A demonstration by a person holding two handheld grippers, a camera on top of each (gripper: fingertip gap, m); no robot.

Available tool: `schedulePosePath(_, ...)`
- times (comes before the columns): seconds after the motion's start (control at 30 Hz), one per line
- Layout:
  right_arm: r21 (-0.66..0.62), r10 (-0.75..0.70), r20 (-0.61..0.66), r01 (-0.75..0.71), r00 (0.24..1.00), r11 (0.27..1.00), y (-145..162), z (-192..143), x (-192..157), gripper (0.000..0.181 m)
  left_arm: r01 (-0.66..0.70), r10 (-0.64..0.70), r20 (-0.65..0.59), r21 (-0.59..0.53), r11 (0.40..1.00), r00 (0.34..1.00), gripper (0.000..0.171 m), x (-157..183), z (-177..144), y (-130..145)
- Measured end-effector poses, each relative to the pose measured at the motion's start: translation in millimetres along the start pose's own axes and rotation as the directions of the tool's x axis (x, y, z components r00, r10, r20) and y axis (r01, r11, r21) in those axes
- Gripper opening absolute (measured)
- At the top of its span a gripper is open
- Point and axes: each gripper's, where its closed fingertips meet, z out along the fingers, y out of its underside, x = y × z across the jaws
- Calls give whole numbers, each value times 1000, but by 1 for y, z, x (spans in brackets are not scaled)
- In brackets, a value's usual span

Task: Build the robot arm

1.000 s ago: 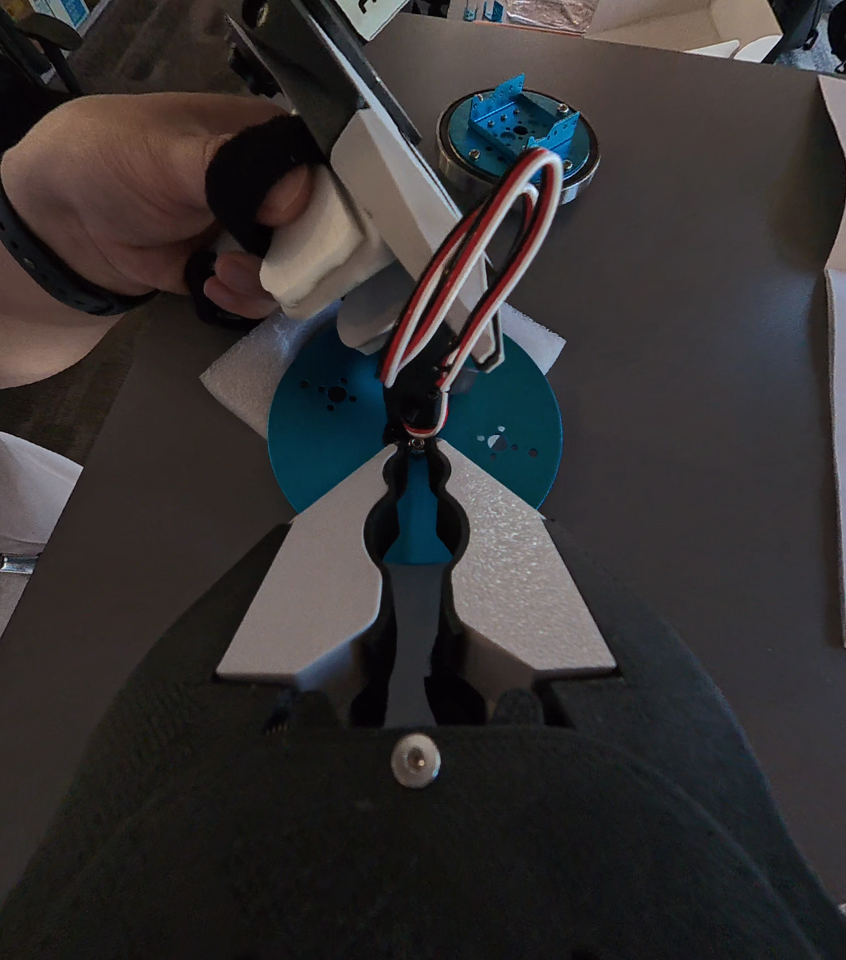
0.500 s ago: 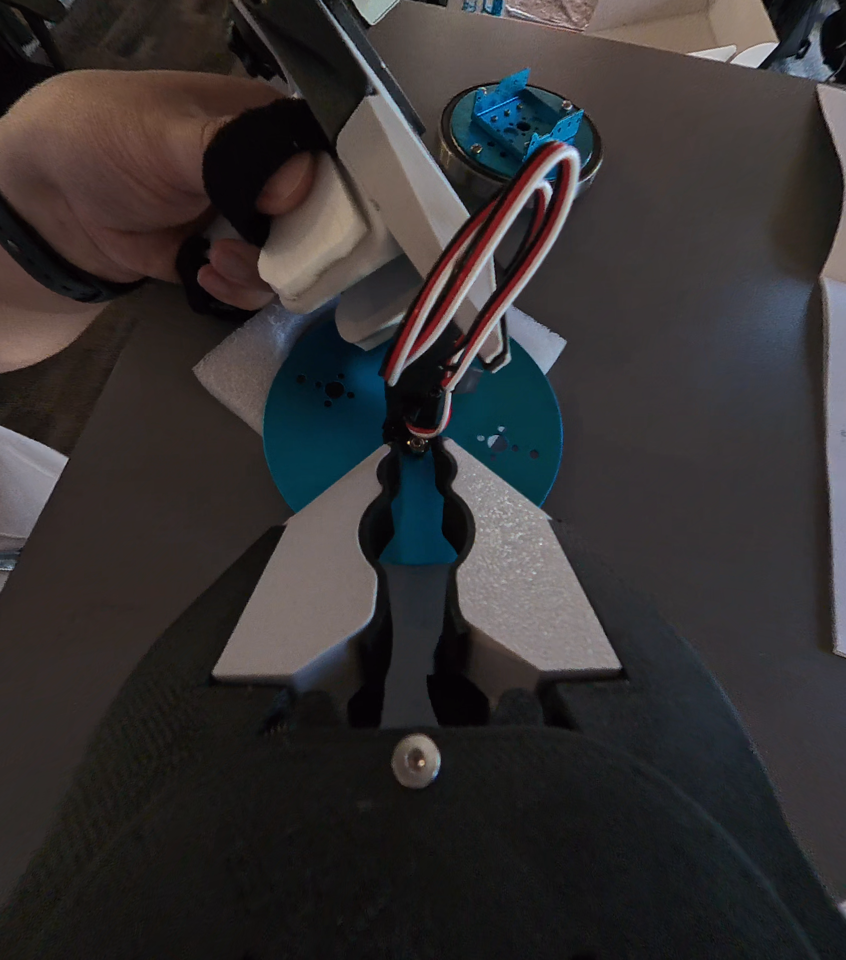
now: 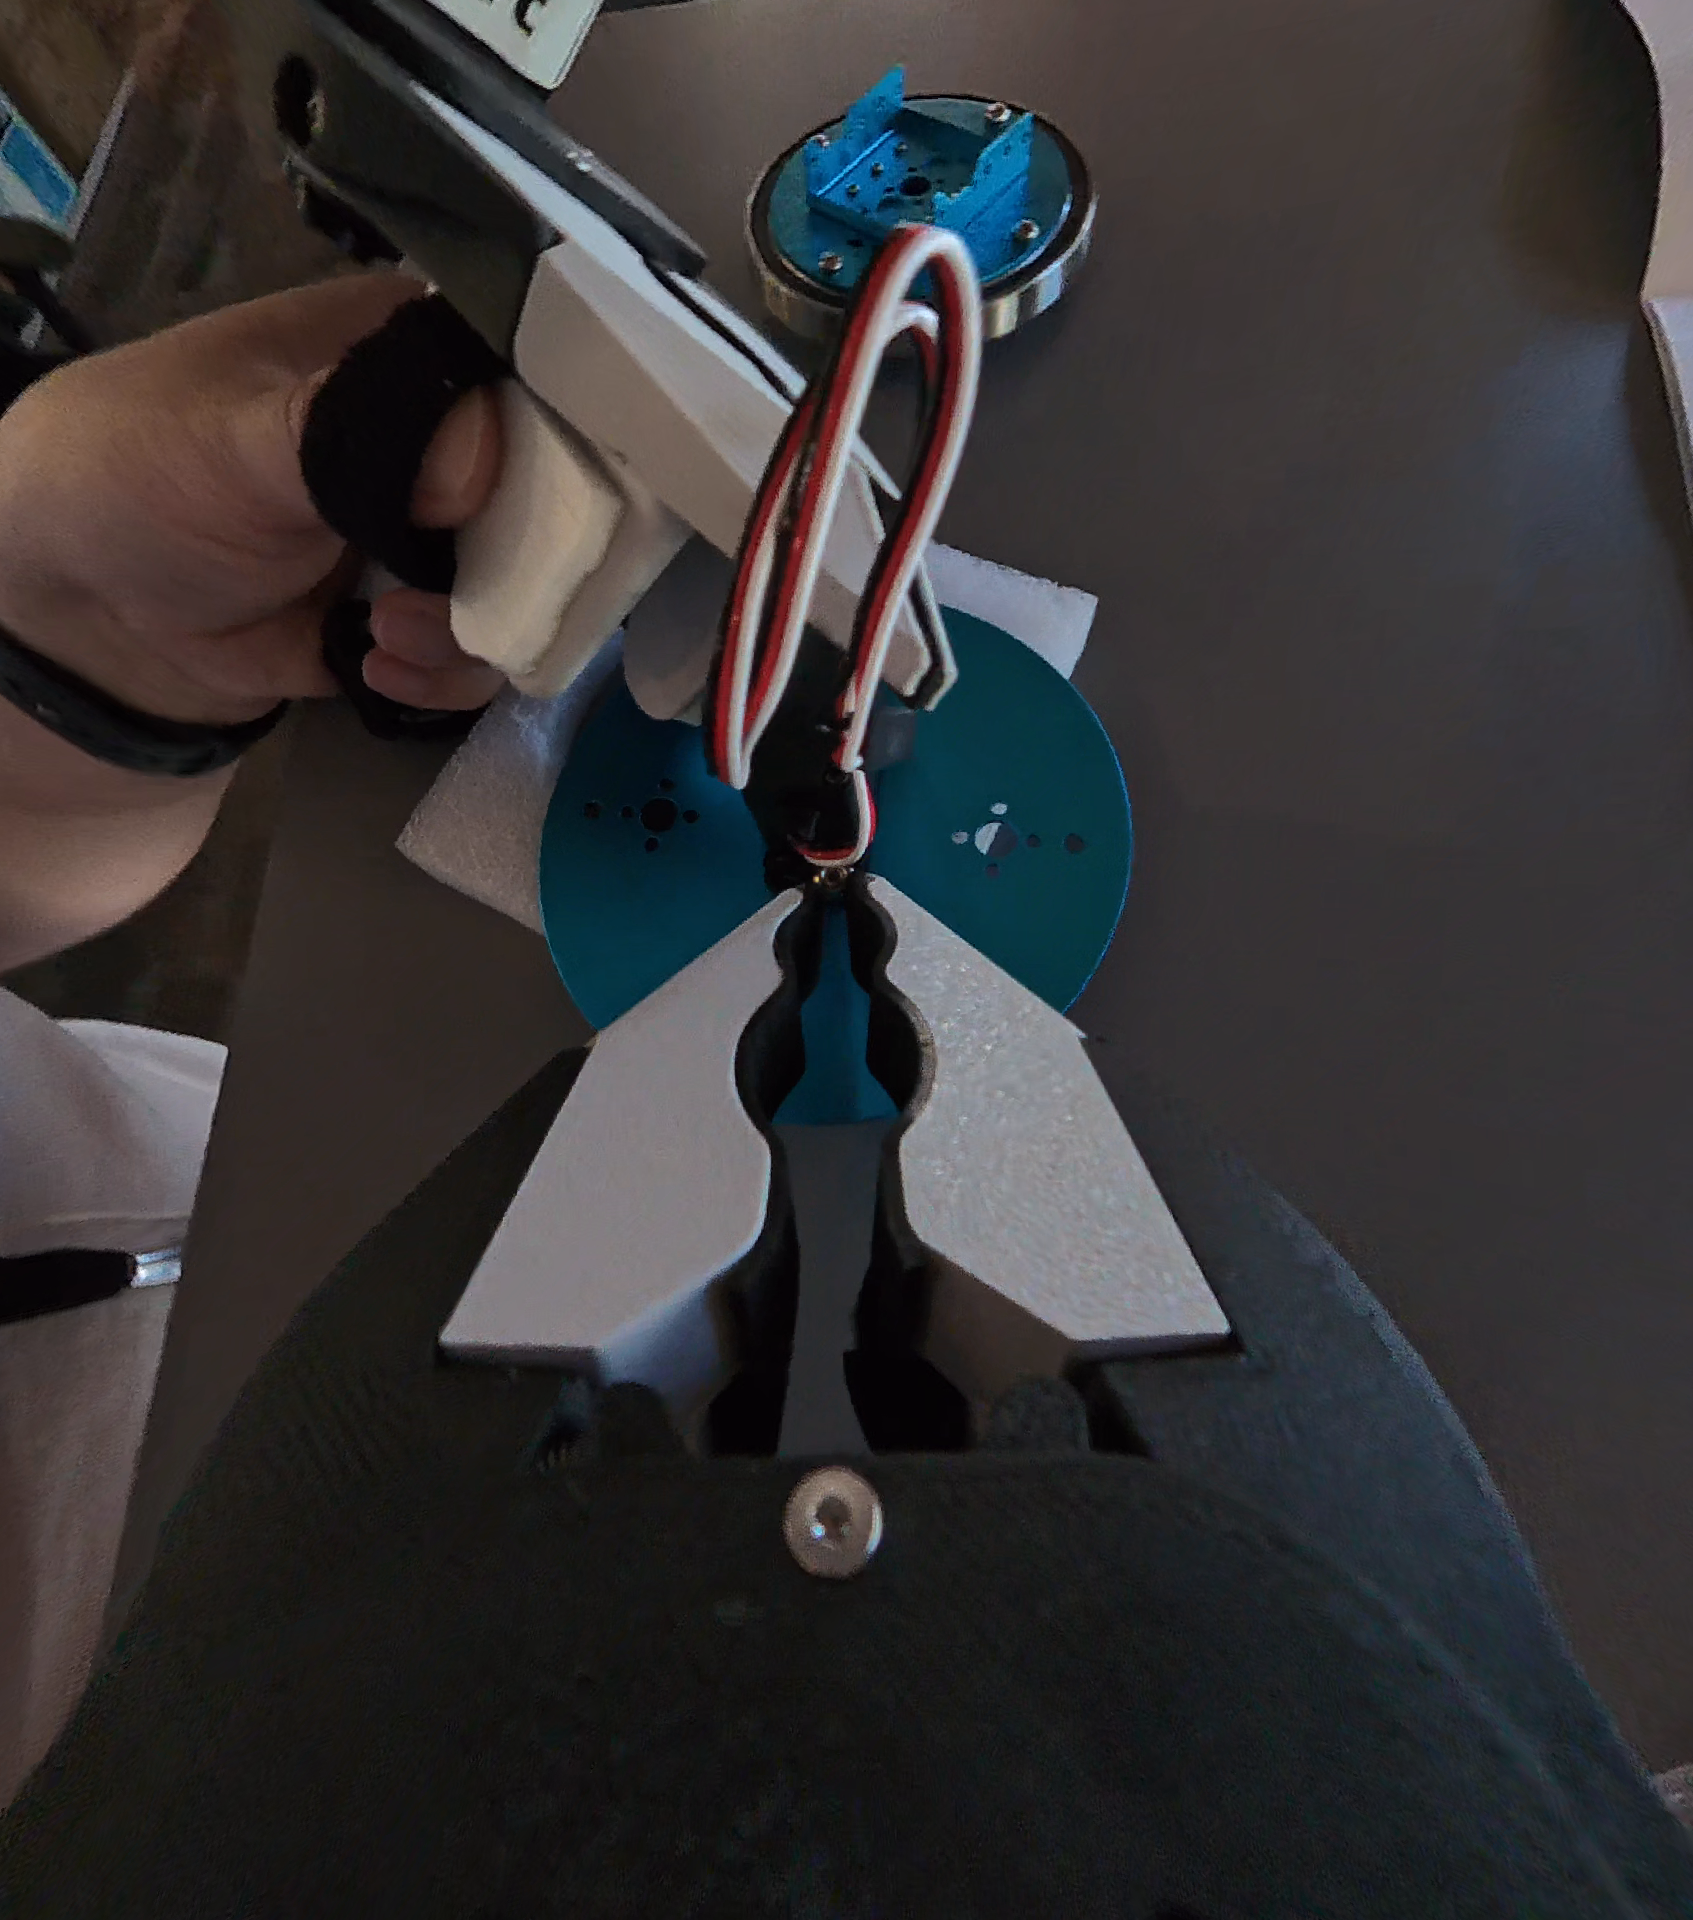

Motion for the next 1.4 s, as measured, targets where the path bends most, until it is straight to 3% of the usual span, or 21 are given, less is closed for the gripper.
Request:
schedulePosePath(0.2, 24, 93, -65, -92, 994, 995, 1, -1, 0, 2, -2, 2, 6, 3, 1000, 1000, 0, -1, 0, 0)
schedulePosePath(0.33, 26, 92, 29, -93, 995, 995, 4, 0, -14, 0, 0, 0, 6, 5, 1000, 1000, 0, -1, 0, -1)
schedulePosePath(0.47, 68, -3, -41, 5, 999, 998, 0, -6, 1, 0, 1, -1, 4, 6, 1000, 1000, 0, -1, 0, -1)
schedulePosePath(0.57, 93, -62, -54, 67, 997, 993, -3, -5, 3, 15, 3, -3, 3, 6, 1000, 1000, 0, -1, 0, -1)
schedulePosePath(0.83, 60, -113, -35, 115, 993, 992, 0, 1, -3, 12, -1, 1, 9, 6, 1000, 1000, 0, -1, 0, -1)
schedulePosePath(0.93, 44, -130, -11, 130, 991, 990, 4, -2, -9, 0, -8, 8, 20, 10, 1000, 1000, 0, -2, 0, -1)
schedulePosePath(1.07, 76, -136, -99, 144, 986, 987, 0, -5, 7, 12, -4, 4, 15, 11, 1000, 1000, 0, -2, 0, -2)
schedulePosePath(1.23, 71, -125, -14, 126, 992, 990, 0, 3, -4, 18, -5, 5, 14, 10, 1000, 1000, 0, -2, 0, -1)
schedulePosePath(1.4, 87, -185, -50, 189, 982, 978, -3, -7, -10, 0, -15, 15, 24, 8, 1000, 1000, 0, -3, 0, -1)
